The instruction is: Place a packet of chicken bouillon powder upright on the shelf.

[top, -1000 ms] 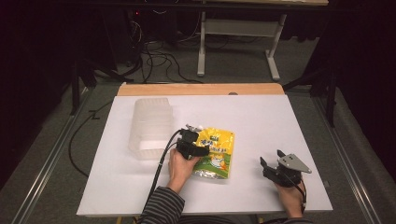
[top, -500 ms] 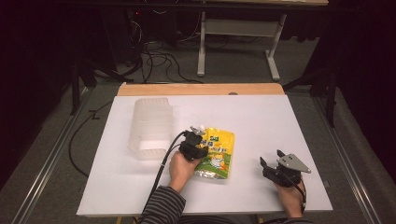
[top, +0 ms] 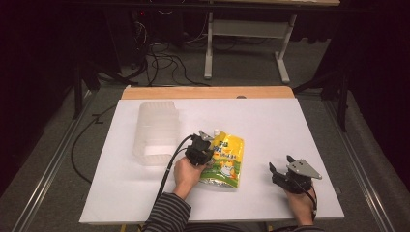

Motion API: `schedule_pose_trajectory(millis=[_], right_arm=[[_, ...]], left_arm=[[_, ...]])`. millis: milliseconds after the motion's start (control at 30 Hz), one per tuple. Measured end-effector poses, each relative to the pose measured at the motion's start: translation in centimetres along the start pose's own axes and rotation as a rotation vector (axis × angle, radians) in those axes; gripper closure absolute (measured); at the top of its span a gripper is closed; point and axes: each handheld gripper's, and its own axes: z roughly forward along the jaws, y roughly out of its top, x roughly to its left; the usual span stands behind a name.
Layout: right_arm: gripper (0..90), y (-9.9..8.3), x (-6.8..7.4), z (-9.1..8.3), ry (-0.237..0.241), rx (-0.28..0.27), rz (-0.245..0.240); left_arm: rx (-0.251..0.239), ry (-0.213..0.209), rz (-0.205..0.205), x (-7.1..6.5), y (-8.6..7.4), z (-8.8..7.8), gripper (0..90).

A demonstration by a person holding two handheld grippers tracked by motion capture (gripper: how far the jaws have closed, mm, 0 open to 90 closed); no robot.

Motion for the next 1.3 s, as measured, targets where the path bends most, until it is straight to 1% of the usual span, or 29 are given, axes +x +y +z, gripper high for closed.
schedule_pose_trajectory(millis=[33,100,133,167,200,233,267,333,367,400,467,533,567,600,633,733,767,800,900,933,1000,1067,1100,1200,1300], right_arm=[[29.9,0.0,0.0,0.0,0.002,-0.005,0.005],[29.9,0.0,-0.1,-0.1,0.003,-0.006,0.016],[29.9,0.0,-0.1,-0.1,0.003,-0.006,0.016],[29.8,0.0,-0.1,-0.1,0.004,-0.006,0.015],[29.9,0.0,-0.1,-0.1,0.003,-0.010,0.009],[29.9,0.0,-0.1,-0.1,0.003,-0.010,0.009],[29.9,0.0,0.0,-0.1,0.004,-0.008,0.008],[29.9,0.0,-0.1,-0.1,0.004,-0.008,0.003],[29.9,0.0,-0.1,-0.1,0.004,-0.008,0.003],[29.8,0.0,0.0,-0.1,0.002,-0.008,0.008],[29.8,0.0,-0.1,-0.1,0.002,-0.008,0.007],[29.9,0.0,0.0,-0.1,0.002,-0.011,0.009],[29.9,0.0,0.0,-0.1,0.002,-0.011,0.009],[29.9,0.0,0.0,-0.1,0.002,-0.007,0.005],[29.9,0.0,0.0,-0.1,0.002,-0.007,0.005],[29.9,0.0,0.0,0.0,0.002,-0.005,-0.001],[29.9,0.0,0.0,0.0,0.002,-0.005,-0.001],[29.9,0.0,0.0,-0.1,0.001,-0.003,0.006],[30.0,0.0,0.0,-0.1,-0.001,-0.004,0.006],[29.9,0.0,0.0,0.0,0.001,-0.004,-0.002],[29.9,0.0,0.1,0.0,0.001,-0.001,-0.003],[29.9,0.0,0.1,0.0,-0.001,-0.003,-0.004],[29.9,0.0,0.0,0.0,0.000,-0.004,-0.003],[29.9,0.0,0.0,0.0,-0.002,-0.004,0.000],[29.9,0.0,0.1,0.0,-0.001,-0.001,-0.003]], left_arm=[[-0.016,-0.010,-0.004,0.0,0.1,-0.4,88.8],[-0.040,-0.023,0.003,-0.2,0.3,-1.3,88.9],[-0.040,-0.023,0.003,-0.2,0.3,-1.3,88.9],[-0.048,-0.029,0.015,-0.3,0.4,-1.7,88.9],[-0.069,-0.031,0.036,-0.6,0.6,-2.5,89.0],[-0.069,-0.031,0.036,-0.6,0.6,-2.5,89.0],[-0.100,-0.044,0.050,-0.8,0.6,-3.2,88.9],[-0.125,-0.063,0.055,-0.9,0.6,-3.9,89.0],[-0.125,-0.063,0.055,-0.9,0.6,-3.9,88.9],[-0.145,-0.084,0.052,-1.1,0.7,-4.6,89.0],[-0.166,-0.103,0.056,-1.1,0.8,-5.3,89.0],[-0.191,-0.110,0.067,-1.3,1.0,-6.2,89.0],[-0.191,-0.110,0.067,-1.3,1.0,-6.2,89.0],[-0.215,-0.115,0.080,-1.5,1.0,-7.1,89.0],[-0.215,-0.115,0.080,-1.5,1.0,-7.1,89.1],[-0.235,-0.129,0.100,-1.5,1.1,-8.4,89.1],[-0.235,-0.129,0.100,-1.5,1.1,-8.4,89.1],[-0.238,-0.133,0.108,-1.5,1.2,-8.9,89.1],[-0.244,-0.131,0.120,-1.4,1.2,-9.4,89.1],[-0.255,-0.134,0.120,-1.3,1.1,-9.9,89.1],[-0.263,-0.137,0.117,-1.3,1.0,-10.1,89.1],[-0.277,-0.152,0.118,-0.9,0.9,-10.7,89.1],[-0.277,-0.152,0.118,-0.9,0.9,-10.7,89.1],[-0.285,-0.136,0.127,-0.5,0.9,-11.4,89.1],[-0.301,-0.134,0.121,-0.2,0.7,-12.2,89.1]])
